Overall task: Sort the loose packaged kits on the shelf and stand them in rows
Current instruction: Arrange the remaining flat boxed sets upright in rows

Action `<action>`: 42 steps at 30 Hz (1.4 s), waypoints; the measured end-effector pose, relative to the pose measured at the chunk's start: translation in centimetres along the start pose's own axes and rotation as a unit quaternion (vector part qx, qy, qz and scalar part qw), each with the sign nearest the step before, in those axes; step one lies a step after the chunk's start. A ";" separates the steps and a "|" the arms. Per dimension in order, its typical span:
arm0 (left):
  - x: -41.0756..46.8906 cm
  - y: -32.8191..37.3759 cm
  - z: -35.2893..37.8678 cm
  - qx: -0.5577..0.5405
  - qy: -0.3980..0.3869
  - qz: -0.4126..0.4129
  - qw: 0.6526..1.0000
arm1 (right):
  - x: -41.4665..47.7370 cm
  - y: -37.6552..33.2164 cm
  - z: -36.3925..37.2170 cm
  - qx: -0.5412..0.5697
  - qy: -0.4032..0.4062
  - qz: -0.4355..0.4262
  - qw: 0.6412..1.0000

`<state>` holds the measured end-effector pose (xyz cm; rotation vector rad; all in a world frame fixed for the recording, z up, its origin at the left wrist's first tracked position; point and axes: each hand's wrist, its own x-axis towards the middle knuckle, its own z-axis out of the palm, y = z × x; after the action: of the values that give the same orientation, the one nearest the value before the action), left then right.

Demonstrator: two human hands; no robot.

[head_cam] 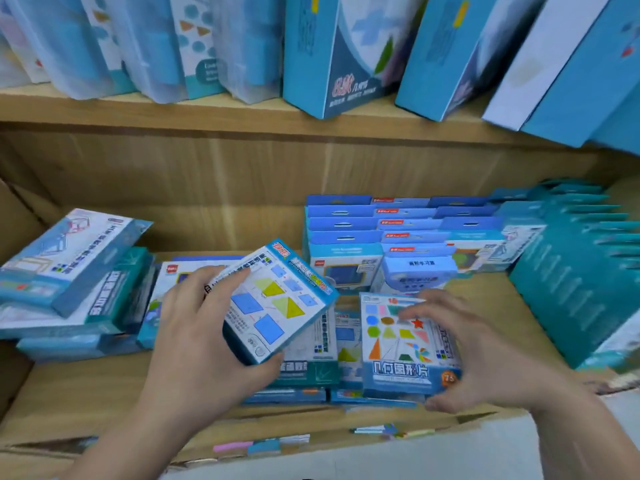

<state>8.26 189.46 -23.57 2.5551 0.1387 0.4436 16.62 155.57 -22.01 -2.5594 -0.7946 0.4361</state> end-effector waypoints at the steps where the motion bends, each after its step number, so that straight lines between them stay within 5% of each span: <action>1: -0.1 0.3 0.2 0.003 0.003 -0.005 1.000 | 0.2 0.5 0.5 -0.004 -0.006 0.000 1.000; 10: -1.4 4.8 2.7 0.023 0.014 -0.023 0.999 | -1.0 5.5 -0.3 0.022 -0.015 -0.001 1.000; 32: -4.3 14.5 13.1 0.252 -0.171 -0.012 0.953 | -3.6 16.5 1.3 0.057 -0.023 0.053 0.997; 37: -4.2 13.4 12.8 0.240 -0.132 0.022 0.962 | -2.9 16.4 1.3 -0.009 -0.061 0.055 0.997; 42: -3.5 9.2 10.2 0.193 0.005 0.005 0.981 | -1.5 13.0 1.2 0.111 0.159 0.039 0.980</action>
<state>8.54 175.94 -27.86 2.9341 0.2350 0.4701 20.95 145.34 -29.05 -2.3727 -0.5006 0.1242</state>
